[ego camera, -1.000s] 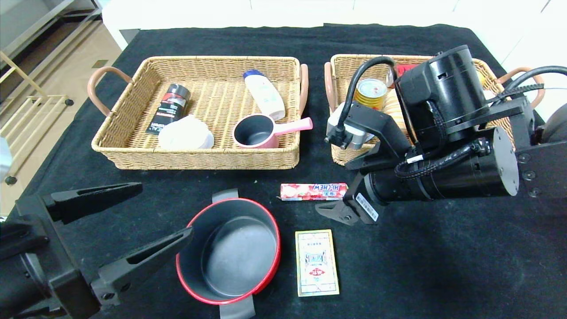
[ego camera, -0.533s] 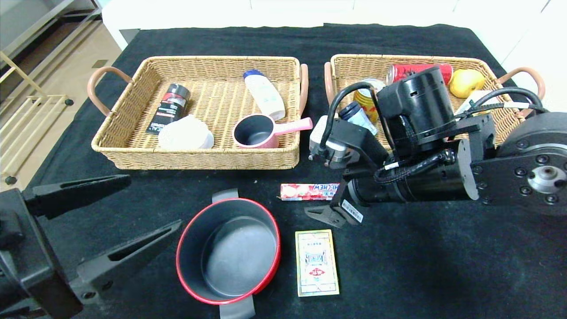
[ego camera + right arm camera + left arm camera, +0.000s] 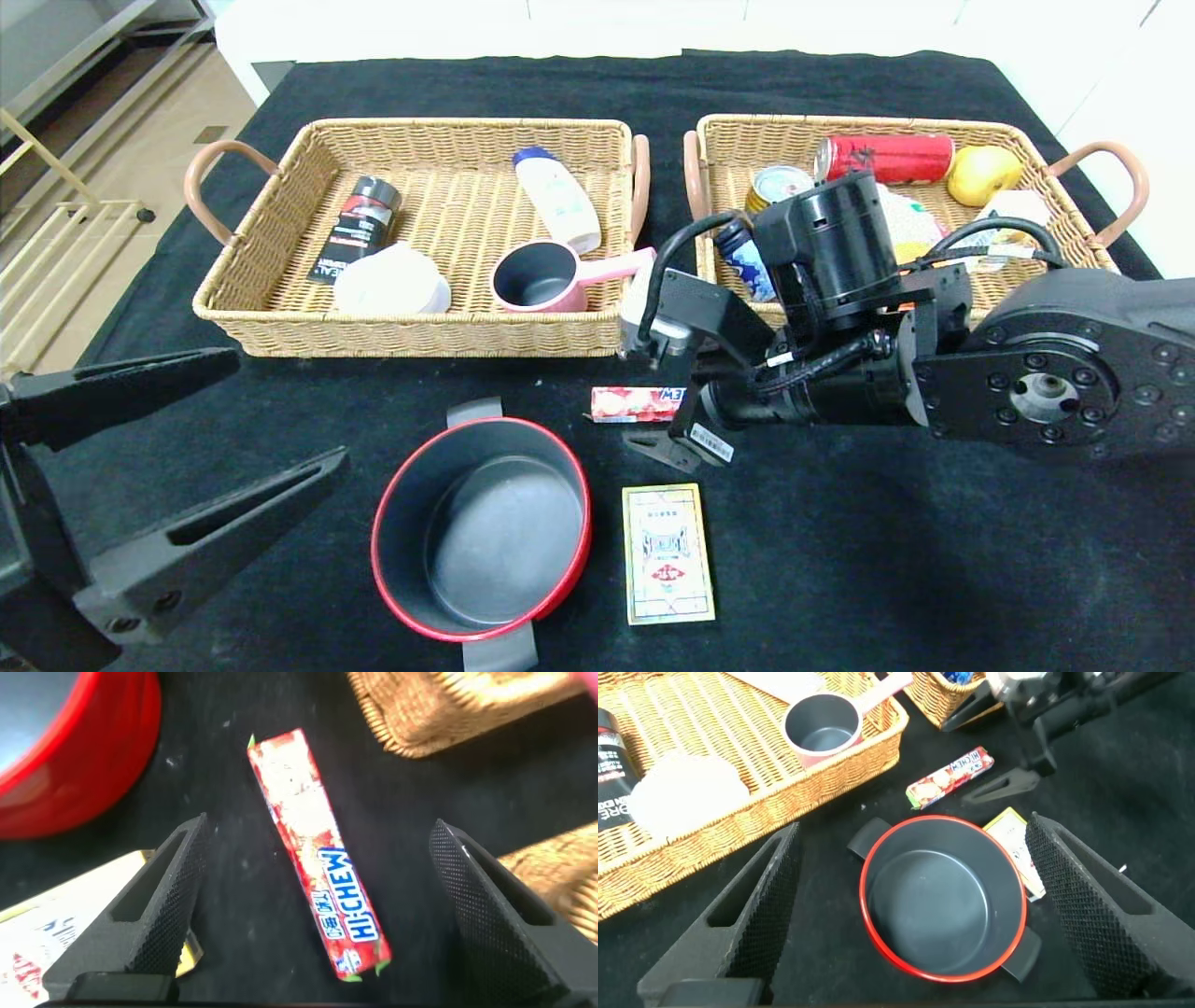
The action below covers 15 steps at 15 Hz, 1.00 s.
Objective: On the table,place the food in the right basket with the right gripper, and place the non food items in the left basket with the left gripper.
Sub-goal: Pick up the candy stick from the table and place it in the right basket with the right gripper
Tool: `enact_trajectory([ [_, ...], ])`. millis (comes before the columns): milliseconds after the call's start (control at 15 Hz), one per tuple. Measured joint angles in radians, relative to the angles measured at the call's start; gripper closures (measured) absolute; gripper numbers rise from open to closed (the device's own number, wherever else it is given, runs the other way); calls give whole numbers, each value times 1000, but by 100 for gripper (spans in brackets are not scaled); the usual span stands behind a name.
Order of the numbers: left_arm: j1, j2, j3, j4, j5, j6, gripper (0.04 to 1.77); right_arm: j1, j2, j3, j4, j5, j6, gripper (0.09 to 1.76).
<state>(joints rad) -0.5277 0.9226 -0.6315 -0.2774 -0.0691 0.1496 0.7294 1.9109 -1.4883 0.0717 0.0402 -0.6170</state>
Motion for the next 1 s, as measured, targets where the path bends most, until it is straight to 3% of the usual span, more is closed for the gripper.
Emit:
enact_trajectory([
  [1000,-1,-2,4,5,-4,1,9,-17,59,-9,-41,-31,-10,15],
])
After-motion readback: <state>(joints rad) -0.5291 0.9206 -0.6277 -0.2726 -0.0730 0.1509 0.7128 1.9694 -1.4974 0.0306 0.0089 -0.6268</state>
